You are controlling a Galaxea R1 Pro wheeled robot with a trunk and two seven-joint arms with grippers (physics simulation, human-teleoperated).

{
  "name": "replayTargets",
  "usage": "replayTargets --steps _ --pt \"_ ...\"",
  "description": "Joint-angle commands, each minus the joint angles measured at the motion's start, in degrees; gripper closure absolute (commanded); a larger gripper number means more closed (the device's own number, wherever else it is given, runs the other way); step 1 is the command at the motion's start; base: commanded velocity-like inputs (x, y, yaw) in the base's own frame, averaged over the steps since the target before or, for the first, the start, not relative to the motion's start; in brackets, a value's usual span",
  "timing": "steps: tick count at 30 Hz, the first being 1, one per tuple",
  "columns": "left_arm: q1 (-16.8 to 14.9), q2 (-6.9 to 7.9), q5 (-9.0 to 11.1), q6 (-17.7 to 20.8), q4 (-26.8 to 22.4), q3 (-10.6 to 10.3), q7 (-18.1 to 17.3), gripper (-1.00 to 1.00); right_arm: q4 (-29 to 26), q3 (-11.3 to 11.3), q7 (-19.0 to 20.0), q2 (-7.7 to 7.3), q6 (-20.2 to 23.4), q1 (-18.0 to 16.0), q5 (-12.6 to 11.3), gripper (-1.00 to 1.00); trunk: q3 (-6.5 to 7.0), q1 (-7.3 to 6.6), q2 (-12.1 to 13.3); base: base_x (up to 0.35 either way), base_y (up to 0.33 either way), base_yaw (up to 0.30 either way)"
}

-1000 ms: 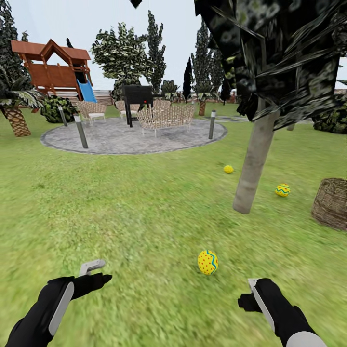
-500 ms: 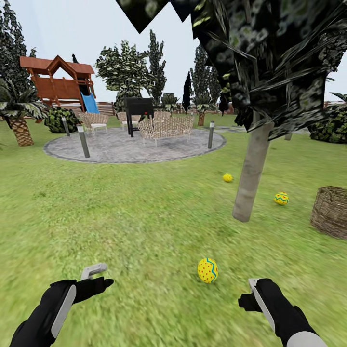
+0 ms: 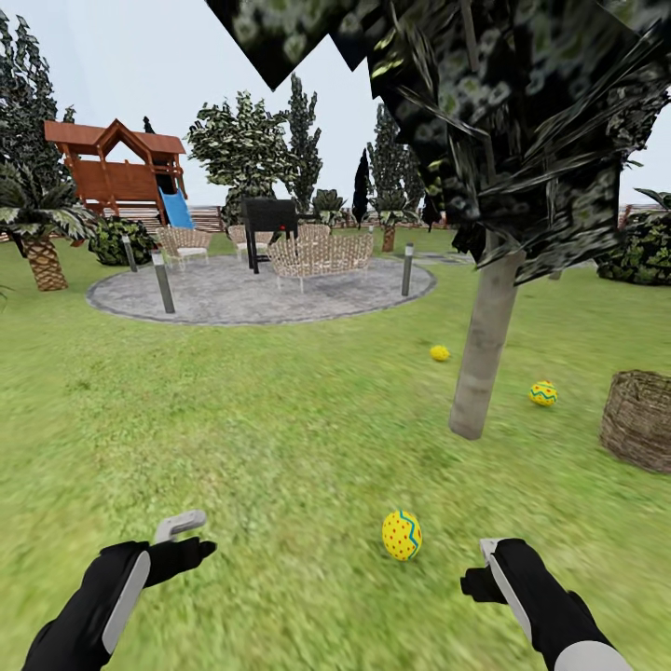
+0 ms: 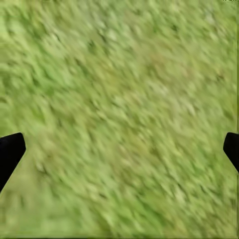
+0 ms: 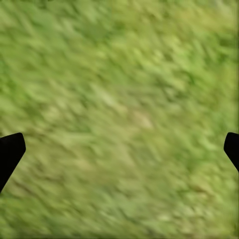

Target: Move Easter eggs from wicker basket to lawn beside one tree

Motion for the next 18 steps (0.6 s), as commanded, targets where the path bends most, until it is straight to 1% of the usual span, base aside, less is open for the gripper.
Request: replayTargets --steps 1,4,7,14,18 --pt "0.0 -0.27 -0.1 0.3 0.0 0.1 -0.1 -1.00 -0.1 0.0 -0.1 0.01 0.3 0.0 0.0 -1.00 0.12 -0.24 0.4 0.000 0.000 0.000" --pt "0.0 -1.05 -0.2 0.3 2.4 0.0 0.0 -1.00 -0.1 0.0 -0.1 0.01 0.3 0.0 0.1 -1.00 0.66 -0.90 1.6 0.000 0.000 0.000" --pt "0.0 -1.73 -0.3 0.3 3.7 -0.2 0.0 -1.00 0.0 0.0 -0.1 0.01 0.3 0.0 0.1 -1.00 1.20 -1.56 2.8 0.000 0.000 0.000" --pt "0.0 -1.82 -0.3 0.4 4.2 -0.2 0.0 -1.00 0.0 0.0 -0.1 0.04 0.3 0.0 0.0 -1.00 2.46 -3.09 5.6 0.000 0.000 0.000" --pt "0.0 -1.67 -0.3 0.3 5.6 -0.2 0.0 -1.00 0.0 0.0 0.0 0.02 0.3 0.0 0.0 -1.00 3.18 -3.97 7.2 0.000 0.000 0.000"
